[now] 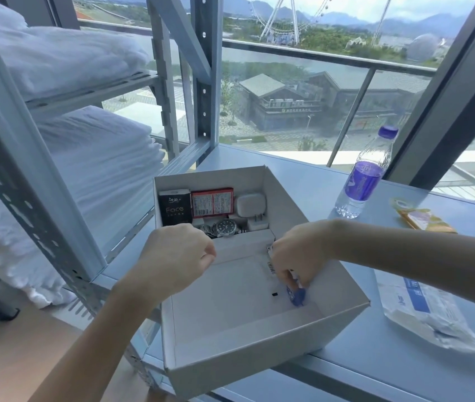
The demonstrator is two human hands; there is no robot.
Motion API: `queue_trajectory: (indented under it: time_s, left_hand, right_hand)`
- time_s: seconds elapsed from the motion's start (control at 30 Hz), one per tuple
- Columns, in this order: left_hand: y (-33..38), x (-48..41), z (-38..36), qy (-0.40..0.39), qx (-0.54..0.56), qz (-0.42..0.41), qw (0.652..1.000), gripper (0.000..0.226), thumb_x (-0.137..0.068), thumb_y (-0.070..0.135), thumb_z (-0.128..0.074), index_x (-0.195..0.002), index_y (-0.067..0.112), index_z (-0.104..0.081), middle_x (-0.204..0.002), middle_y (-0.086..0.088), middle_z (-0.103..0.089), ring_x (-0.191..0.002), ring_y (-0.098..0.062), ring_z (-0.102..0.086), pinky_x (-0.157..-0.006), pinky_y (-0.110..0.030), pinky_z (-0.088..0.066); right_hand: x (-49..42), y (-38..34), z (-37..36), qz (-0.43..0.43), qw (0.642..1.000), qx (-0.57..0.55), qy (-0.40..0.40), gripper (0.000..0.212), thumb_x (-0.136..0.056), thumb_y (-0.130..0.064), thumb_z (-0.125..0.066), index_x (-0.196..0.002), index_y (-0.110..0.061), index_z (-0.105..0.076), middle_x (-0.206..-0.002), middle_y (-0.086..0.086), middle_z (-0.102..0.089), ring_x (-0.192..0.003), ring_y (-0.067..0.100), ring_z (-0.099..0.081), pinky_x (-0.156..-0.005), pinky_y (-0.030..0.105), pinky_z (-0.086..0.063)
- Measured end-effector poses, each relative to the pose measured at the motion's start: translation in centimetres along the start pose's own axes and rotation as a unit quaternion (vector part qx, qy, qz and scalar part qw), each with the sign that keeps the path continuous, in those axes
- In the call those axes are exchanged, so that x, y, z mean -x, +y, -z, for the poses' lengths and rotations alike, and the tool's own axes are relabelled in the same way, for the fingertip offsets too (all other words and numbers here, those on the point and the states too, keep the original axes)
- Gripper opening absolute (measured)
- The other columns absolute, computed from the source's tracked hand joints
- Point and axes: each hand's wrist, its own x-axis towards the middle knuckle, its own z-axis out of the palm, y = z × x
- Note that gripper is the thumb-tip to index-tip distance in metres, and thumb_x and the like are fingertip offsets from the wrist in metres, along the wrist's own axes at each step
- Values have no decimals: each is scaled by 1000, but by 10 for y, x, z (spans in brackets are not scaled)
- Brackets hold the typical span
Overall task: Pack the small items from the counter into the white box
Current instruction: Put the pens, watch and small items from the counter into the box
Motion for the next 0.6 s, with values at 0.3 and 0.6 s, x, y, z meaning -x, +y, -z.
queue_trajectory:
  time_s: [0.3,0.6]
  left_hand:
    - [-2,15,-4,61,126,-33,990,35,-91,53,-39,-98,34,-68,-104,20,-61,-102,0,-54,-81,-25,-46]
    - [25,78,14,-77,234,-237,940,54,-64,79,-50,-115,61,-39,-109,39,-53,-98,16,-51,-83,-11,-41]
  right_hand:
    - [34,-5,-16,-105,973,-108,174,22,-86,-45,-56,-100,-32,-67,-101,-14,-62,-93,10,-57,-80,32,-49]
    - [78,-61,-64,-93,937,-145,303,52,-80,-75,-39,-92,-32,-65,-83,-17,-69,-80,4,-59,-99,17,-33]
